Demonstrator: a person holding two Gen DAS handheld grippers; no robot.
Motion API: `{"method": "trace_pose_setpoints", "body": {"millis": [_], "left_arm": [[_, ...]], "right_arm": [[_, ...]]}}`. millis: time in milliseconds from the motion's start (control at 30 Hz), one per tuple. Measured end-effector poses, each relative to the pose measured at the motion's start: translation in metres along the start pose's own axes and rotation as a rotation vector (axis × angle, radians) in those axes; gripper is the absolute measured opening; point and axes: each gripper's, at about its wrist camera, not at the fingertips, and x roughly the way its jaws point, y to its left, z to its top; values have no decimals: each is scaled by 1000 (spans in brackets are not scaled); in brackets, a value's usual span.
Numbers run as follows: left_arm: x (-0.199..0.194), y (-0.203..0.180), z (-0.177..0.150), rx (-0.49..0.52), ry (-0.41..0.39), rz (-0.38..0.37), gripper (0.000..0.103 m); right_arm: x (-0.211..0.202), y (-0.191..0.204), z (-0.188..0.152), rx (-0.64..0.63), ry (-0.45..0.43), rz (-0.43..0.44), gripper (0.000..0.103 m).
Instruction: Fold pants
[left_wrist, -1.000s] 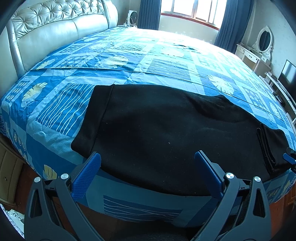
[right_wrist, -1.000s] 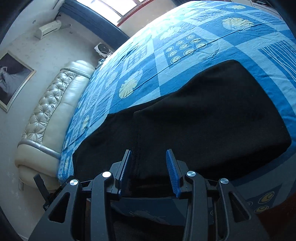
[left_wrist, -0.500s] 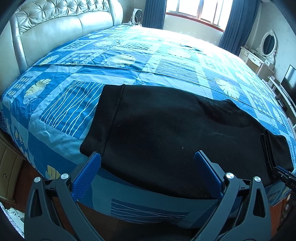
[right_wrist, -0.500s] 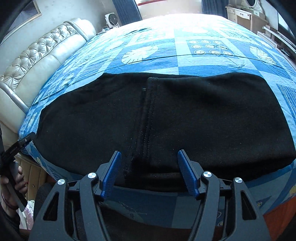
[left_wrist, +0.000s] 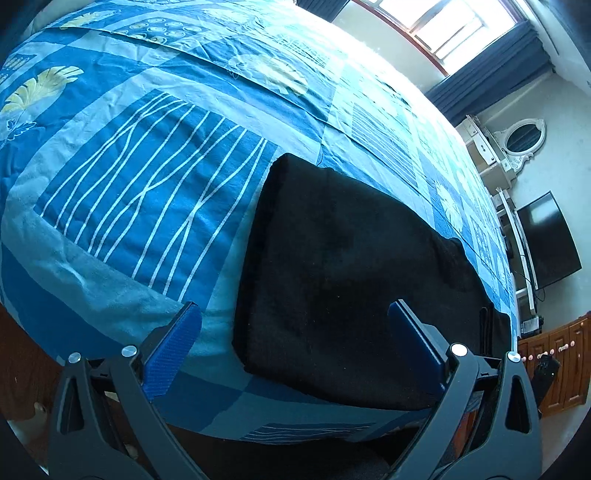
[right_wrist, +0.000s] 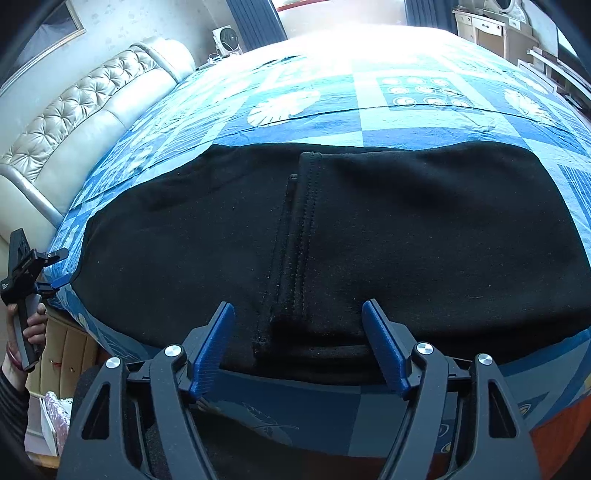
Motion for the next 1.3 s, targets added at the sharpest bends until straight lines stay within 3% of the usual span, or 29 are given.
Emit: {"method": "trace_pose_setpoints", "body": {"millis": [100,267,333,400,467,533,567,867,1300], "left_arm": [[17,0,10,31,47,-25,101],[29,-3,20,67,57,-52,100],[31,-5,23,45,58,-91,78],[37,-4,24,-12,77,-150,49],[45,-1,24,-76,104,-201,29],[46,1,23,-124,105,-211,28],[45,-2,23,-127,101,-210,21],[5,-42,33,-96,52,-191,16],[-39,-183,29,223,-2,-85,16]], "right_arm": [[1,3,-1,-8,-3,-12,75],[0,1,0,11,-6,3,75],[0,-1,0,21,-7,12,75],[0,-3,0,30,-8,19,75],[0,-3,0,32,-10,22,75],[0,-4,0,33,-13,25,75],[0,-4,0,33,-14,27,75],[-4,-12,2,90,-24,74,76],[-24,-21,9,173,-69,119,75]]}}
